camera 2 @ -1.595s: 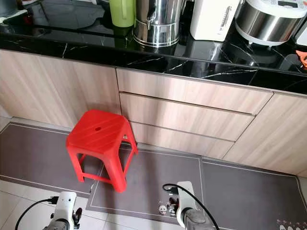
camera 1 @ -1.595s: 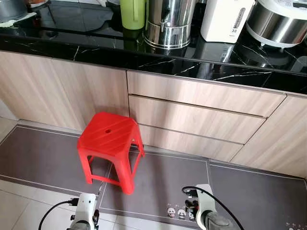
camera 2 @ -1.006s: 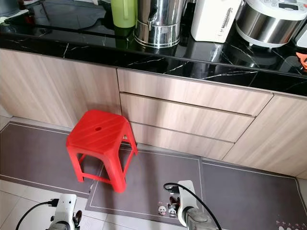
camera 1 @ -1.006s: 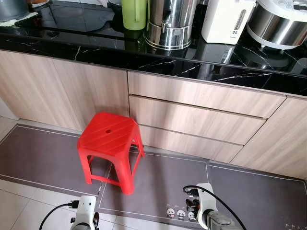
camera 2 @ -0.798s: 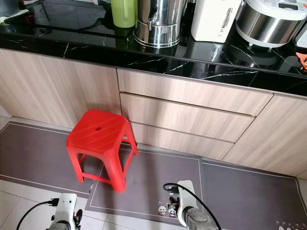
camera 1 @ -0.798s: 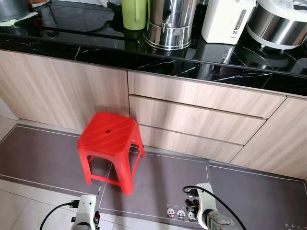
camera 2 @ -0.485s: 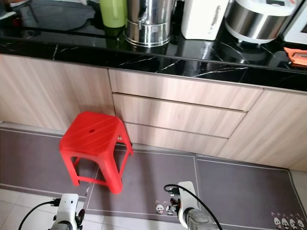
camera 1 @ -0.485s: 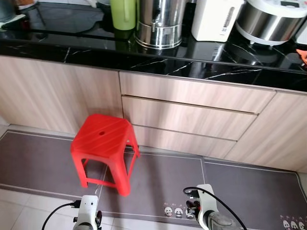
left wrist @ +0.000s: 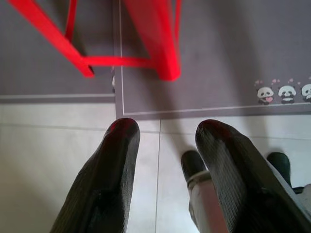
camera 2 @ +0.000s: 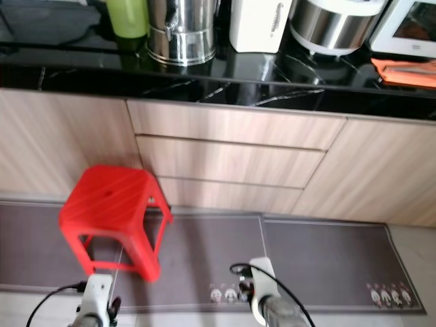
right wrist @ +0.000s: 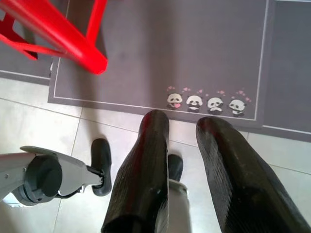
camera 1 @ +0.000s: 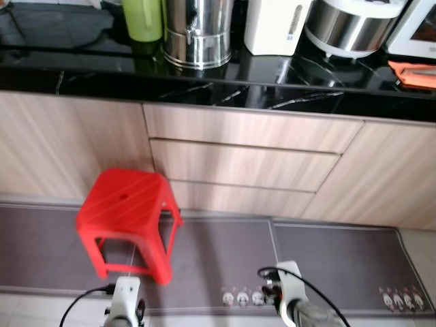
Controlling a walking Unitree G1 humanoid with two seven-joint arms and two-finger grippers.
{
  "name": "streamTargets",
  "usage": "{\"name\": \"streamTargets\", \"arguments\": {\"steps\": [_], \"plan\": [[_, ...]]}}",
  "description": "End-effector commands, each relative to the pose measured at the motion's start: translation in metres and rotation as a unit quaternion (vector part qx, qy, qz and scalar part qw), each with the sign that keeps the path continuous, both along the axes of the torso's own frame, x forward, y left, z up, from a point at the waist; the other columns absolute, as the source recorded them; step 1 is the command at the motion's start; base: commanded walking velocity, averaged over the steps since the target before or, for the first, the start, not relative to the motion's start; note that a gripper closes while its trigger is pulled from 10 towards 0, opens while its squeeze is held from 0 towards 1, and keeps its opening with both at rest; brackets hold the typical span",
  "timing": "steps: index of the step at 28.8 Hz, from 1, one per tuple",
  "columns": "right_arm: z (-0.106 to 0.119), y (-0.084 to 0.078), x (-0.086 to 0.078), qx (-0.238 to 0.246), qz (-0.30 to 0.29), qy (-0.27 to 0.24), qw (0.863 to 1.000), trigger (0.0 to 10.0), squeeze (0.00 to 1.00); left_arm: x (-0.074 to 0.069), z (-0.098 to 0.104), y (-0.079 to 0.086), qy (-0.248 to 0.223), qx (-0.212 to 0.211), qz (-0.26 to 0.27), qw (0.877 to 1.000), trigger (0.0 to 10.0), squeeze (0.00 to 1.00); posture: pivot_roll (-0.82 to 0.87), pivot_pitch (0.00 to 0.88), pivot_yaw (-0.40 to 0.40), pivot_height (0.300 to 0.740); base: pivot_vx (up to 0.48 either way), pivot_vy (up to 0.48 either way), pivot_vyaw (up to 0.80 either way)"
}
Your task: Kitchen organization
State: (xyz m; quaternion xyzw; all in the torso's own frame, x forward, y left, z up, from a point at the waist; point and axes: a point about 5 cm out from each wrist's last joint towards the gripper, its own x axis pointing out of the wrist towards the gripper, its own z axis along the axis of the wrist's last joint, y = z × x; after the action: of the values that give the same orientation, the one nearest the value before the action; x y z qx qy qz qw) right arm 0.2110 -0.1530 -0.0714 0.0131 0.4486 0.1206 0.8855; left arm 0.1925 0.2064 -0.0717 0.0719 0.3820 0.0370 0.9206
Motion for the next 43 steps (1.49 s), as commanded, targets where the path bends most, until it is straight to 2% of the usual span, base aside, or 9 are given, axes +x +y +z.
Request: {"name": "streamTargets", "arguments": {"steps": [1,6,13,18,24,31,36,40,43], "plan": [[-0.0004,-0.0086,-0.0015,-0.01,-0.003,0.002,1.0,10.0,0.0,-0.0058,-0.0049,-0.0072,0.017,-0.002,-0.012,1.0,10.0,0.0,0.02,0.0,-0.068,0.74,0.0,0.0,-0.58],[-0.0001,-0.009,-0.001,-0.011,-0.002,0.002,1.0,10.0,0.0,-0.0096,-0.0067,-0.0058,0.021,-0.008,0.013,1.0,10.0,0.0,0.02,0.005,-0.071,0.74,0.0,0.0,-0.57],[0.0002,-0.0084,-0.0006,-0.01,0.003,0.002,1.0,10.0,0.0,-0.0112,-0.0071,-0.0038,0.024,0.001,0.001,1.0,10.0,0.0,0.02,0.01,-0.068,0.74,0.0,-0.035,-0.57],[0.0003,-0.0081,-0.0003,-0.009,0.004,0.002,1.0,10.0,0.0,-0.0121,-0.0073,-0.0018,0.024,-0.006,0.018,1.0,10.0,0.0,0.02,0.013,-0.067,0.74,0.0,0.0,-0.57],[0.0012,-0.0075,0.0014,-0.01,0.008,0.001,1.0,10.0,0.0,-0.0095,-0.0057,-0.0005,0.022,0.004,0.001,1.0,10.0,0.0,0.01,0.032,-0.065,0.74,0.0,0.0,-0.57],[0.0015,-0.0076,0.0018,-0.01,0.006,0.001,1.0,10.0,0.0,-0.0105,-0.0064,-0.0004,0.024,-0.001,0.018,1.0,10.0,0.0,0.01,0.04,-0.064,0.74,0.0,-0.29,-0.56],[0.0016,-0.0082,0.0019,-0.011,0.006,0.0,1.0,10.0,0.0,-0.0088,-0.0054,-0.0012,0.023,0.019,-0.012,0.999,10.0,0.0,0.01,0.04,-0.068,0.74,0.0,-0.147,-0.55],[0.0018,-0.0092,0.0022,-0.013,0.007,0.0,1.0,10.0,0.0,-0.0097,-0.0058,-0.0015,0.019,0.001,0.01,1.0,10.0,0.0,0.01,0.04,-0.07,0.74,0.0,-0.12,-0.54],[0.0019,-0.0094,0.0023,-0.013,0.008,0.0,1.0,10.0,0.0,-0.0085,-0.0053,-0.0024,0.021,0.015,-0.017,1.0,10.0,0.0,0.01,0.041,-0.072,0.74,0.0,0.0,-0.54]]}}
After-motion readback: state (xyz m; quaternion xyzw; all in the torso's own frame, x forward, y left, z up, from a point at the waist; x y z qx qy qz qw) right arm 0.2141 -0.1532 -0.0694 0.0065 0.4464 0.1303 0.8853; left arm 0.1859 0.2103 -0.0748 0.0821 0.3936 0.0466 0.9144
